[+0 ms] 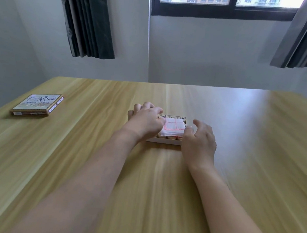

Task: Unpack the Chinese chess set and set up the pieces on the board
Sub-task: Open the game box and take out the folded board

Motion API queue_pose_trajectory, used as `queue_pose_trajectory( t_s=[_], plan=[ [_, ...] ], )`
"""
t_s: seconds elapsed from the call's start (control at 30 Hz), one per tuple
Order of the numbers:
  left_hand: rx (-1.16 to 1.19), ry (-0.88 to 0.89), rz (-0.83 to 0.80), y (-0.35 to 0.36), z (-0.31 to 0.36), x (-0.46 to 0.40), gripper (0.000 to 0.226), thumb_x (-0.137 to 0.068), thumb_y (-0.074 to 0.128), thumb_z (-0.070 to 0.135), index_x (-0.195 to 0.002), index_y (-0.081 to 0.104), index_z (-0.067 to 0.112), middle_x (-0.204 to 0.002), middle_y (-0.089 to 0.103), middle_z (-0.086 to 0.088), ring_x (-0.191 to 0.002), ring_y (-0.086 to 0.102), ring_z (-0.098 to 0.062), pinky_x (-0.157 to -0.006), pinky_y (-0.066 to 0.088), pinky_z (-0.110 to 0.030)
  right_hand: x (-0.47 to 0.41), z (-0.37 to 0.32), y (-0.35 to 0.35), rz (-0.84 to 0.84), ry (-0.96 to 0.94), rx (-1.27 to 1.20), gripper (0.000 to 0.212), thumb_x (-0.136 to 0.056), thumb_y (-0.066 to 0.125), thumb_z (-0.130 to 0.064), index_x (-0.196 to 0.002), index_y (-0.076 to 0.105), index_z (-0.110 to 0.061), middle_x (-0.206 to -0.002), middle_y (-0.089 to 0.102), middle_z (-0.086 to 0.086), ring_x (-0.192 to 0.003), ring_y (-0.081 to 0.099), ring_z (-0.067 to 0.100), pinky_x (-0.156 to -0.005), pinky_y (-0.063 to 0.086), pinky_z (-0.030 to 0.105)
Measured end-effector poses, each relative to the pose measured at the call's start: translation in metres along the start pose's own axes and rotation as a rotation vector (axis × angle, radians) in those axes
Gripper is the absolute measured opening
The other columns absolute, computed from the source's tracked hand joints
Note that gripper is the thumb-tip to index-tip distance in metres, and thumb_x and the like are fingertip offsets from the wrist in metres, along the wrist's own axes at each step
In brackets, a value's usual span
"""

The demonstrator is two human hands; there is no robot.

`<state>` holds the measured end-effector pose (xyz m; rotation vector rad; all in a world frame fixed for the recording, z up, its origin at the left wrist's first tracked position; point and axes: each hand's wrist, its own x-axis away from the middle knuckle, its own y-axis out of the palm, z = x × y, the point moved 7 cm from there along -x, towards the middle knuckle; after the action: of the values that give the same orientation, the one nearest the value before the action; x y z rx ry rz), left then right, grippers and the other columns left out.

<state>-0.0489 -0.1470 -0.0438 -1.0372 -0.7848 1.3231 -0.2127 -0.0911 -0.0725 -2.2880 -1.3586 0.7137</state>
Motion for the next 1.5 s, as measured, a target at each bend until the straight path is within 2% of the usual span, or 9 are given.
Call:
queue_pose_trajectory(
  t_s=[0.53,0.67,0.8,0.87,0.93,1.07,1.17,1.33,1.5],
  plan=[
    [0.053,0.004,0.111,0.013,-0.002,-0.002,0.016,-0.093,0.05,0.031,-0.107,0.057,0.03,-0.135,0.045,0.007,-0.129,0.029,-0.021,-0.089,0.018,-0.033,0.0,-0.001,0.008,-0.047,-0.037,0.114,0.041,-0.095,0.042,-0.025,-0.135,0.047,-0.021,-0.141,0.045,-0.001,-0.131,0.039,0.02,-0.111,0.021,0.037],
    [0.12,0.061,0.146,0.008,0.002,0.0,0.008,-0.092,0.05,0.024,-0.096,0.054,0.029,-0.115,0.055,0.009,-0.122,0.034,-0.019,-0.087,0.019,-0.033,0.0,0.002,0.009,-0.05,-0.047,0.132,0.037,-0.096,0.044,-0.033,-0.13,0.052,-0.022,-0.14,0.044,-0.003,-0.13,0.039,0.02,-0.112,0.022,0.038],
    [0.419,0.128,0.185,-0.001,0.007,0.006,0.012,-0.092,0.05,0.017,-0.09,0.051,0.029,-0.087,0.056,0.012,-0.093,0.051,-0.016,-0.092,0.031,-0.039,-0.001,0.002,0.005,-0.038,-0.037,0.133,0.031,-0.095,0.045,-0.033,-0.119,0.062,-0.023,-0.143,0.042,-0.002,-0.133,0.034,0.021,-0.112,0.021,0.04],
    [0.717,0.154,0.191,-0.009,0.008,0.011,0.016,-0.092,0.05,0.009,-0.093,0.053,0.025,-0.086,0.054,0.006,-0.074,0.051,-0.015,-0.073,0.046,-0.03,-0.001,-0.003,0.0,0.005,-0.05,0.11,0.028,-0.094,0.046,-0.031,-0.112,0.066,-0.023,-0.142,0.044,-0.002,-0.133,0.033,0.022,-0.113,0.021,0.041],
    [0.9,0.157,0.198,-0.019,0.007,0.017,0.021,-0.093,0.048,0.001,-0.101,0.054,0.019,-0.09,0.053,-0.001,-0.073,0.051,-0.013,-0.06,0.046,-0.02,0.001,-0.012,-0.003,0.06,-0.089,0.076,0.024,-0.095,0.047,-0.031,-0.106,0.066,-0.022,-0.139,0.046,-0.003,-0.132,0.033,0.021,-0.112,0.022,0.041],
    [1.124,0.102,0.23,-0.028,-0.005,0.028,0.021,-0.098,0.051,0.008,-0.114,0.052,0.02,-0.089,0.055,-0.004,-0.072,0.055,-0.014,-0.059,0.048,-0.024,0.008,-0.034,-0.01,0.133,-0.173,-0.043,0.02,-0.096,0.047,-0.028,-0.1,0.065,-0.021,-0.115,0.059,-0.003,-0.113,0.045,0.021,-0.098,0.034,0.037],
    [1.102,0.056,0.37,-0.038,-0.029,0.042,0.015,-0.1,0.051,0.012,-0.115,0.051,0.018,-0.078,0.055,-0.004,-0.059,0.054,-0.007,-0.057,0.046,-0.022,0.024,-0.053,-0.007,0.121,-0.211,-0.236,0.016,-0.097,0.049,-0.024,-0.096,0.064,-0.021,-0.093,0.064,-0.004,-0.09,0.057,0.017,-0.084,0.046,0.037],
    [1.113,-0.039,0.378,-0.052,-0.082,0.065,0.006,-0.1,0.054,0.021,-0.102,0.059,0.019,-0.084,0.062,0.003,-0.065,0.056,-0.009,-0.055,0.043,-0.021,0.058,-0.087,0.033,0.047,-0.219,-0.329,0.016,-0.096,0.051,-0.023,-0.1,0.066,-0.021,-0.092,0.067,-0.006,-0.087,0.058,0.012,-0.079,0.044,0.029],
    [1.087,-0.172,0.5,-0.077,-0.164,0.095,0.012,-0.094,0.056,0.005,-0.104,0.058,0.011,-0.071,0.063,-0.001,-0.052,0.052,-0.009,-0.052,0.042,-0.016,0.088,-0.121,0.094,-0.079,-0.132,-0.438,0.016,-0.094,0.053,-0.022,-0.105,0.064,-0.024,-0.086,0.065,-0.013,-0.084,0.06,0.009,-0.071,0.042,0.022]
  ],
)
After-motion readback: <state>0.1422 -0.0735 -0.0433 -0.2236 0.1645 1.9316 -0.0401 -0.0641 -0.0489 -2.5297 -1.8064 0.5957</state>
